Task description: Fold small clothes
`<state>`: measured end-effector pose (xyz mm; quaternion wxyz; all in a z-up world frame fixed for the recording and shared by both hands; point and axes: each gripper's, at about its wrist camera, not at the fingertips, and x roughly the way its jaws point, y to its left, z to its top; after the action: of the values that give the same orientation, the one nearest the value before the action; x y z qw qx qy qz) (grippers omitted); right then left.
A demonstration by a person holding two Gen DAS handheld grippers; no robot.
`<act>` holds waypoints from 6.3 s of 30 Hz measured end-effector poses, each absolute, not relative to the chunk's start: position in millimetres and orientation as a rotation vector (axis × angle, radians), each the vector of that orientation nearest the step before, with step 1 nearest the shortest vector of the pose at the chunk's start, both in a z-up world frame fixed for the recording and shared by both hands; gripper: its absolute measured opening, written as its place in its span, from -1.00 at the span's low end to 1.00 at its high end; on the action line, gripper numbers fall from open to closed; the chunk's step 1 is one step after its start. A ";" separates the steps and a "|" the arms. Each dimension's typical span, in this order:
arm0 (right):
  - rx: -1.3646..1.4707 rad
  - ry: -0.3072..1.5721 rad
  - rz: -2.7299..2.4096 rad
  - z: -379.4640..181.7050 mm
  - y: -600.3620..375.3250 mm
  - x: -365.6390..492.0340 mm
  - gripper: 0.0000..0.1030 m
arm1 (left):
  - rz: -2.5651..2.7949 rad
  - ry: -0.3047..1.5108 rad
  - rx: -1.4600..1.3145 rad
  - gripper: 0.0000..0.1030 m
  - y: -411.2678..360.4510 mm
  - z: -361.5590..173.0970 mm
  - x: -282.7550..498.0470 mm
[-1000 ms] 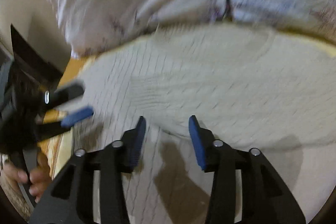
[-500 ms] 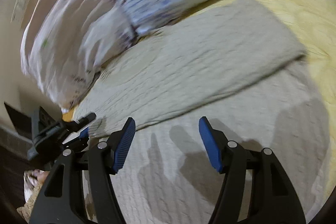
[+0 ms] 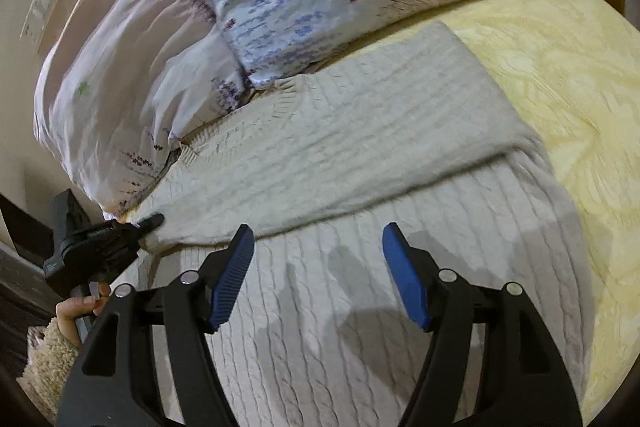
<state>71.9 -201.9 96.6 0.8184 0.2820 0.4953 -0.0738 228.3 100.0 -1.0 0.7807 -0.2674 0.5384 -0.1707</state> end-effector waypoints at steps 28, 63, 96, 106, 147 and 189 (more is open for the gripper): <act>0.296 1.201 -0.156 66.1 -148.7 133.6 0.75 | 0.231 0.749 -1.247 -0.02 398.0 -10.2 78.0; 0.393 1.159 -0.182 99.1 -178.9 87.4 0.75 | -0.289 0.573 -1.001 -0.88 267.8 97.4 166.2; -0.042 1.080 0.314 124.6 -22.1 175.8 0.33 | -0.286 0.921 -0.940 0.43 195.9 12.5 160.1; -0.330 1.133 0.246 76.3 22.5 190.6 -0.68 | -0.269 0.985 -0.921 0.35 188.7 -6.9 163.5; 0.593 1.082 -0.371 63.6 -259.5 118.2 -0.59 | -0.326 0.993 -0.740 0.36 167.5 16.7 143.5; 0.975 1.580 0.292 64.9 -284.6 -124.4 0.24 | -0.499 1.342 -0.678 0.33 181.5 -12.0 -59.7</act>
<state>-124.4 -284.6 64.9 0.5900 0.4187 0.6788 0.1255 -59.7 181.5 -12.0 0.7023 -0.3049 0.6030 -0.2243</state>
